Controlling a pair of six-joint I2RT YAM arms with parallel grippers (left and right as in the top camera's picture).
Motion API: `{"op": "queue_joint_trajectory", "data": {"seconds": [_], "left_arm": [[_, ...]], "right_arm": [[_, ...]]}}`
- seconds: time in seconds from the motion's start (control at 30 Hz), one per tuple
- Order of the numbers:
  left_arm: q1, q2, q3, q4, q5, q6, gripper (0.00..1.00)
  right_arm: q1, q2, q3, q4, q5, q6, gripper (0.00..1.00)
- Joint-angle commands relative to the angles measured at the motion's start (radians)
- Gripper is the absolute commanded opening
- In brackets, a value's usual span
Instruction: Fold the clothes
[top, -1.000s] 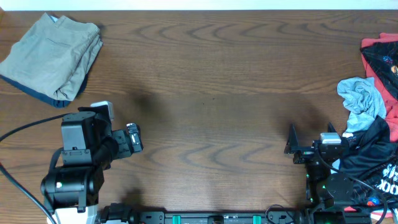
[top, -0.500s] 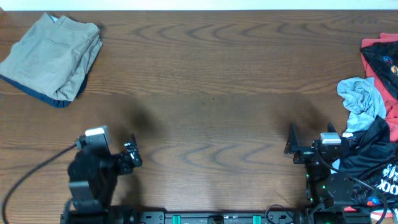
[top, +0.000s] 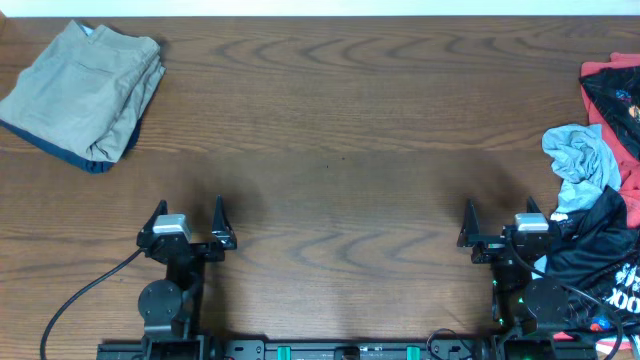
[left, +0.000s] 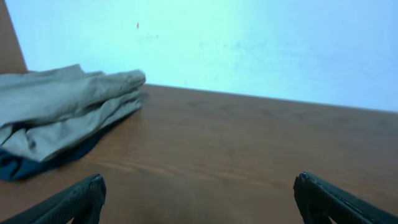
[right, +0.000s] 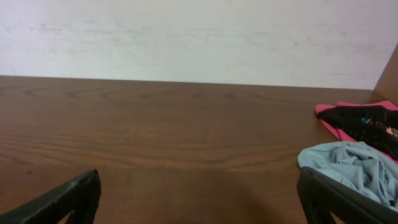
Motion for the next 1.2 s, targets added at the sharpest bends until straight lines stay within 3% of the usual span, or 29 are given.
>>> {"op": "queue_joint_trajectory", "data": {"seconds": [0.0,0.1,1.17], "left_arm": [[-0.011,-0.010,-0.005,-0.027,-0.049,0.044,0.98],[-0.011,-0.010,-0.005,-0.105,-0.050,0.044,0.98],[-0.009,-0.010,-0.005,-0.103,-0.050,0.044,0.98]], "right_arm": [[-0.009,-0.006,-0.001,-0.004,-0.004,-0.011,0.99],[-0.009,-0.006,-0.001,-0.004,-0.004,-0.011,0.99],[-0.009,-0.006,-0.001,-0.004,-0.004,-0.011,0.99]]}}
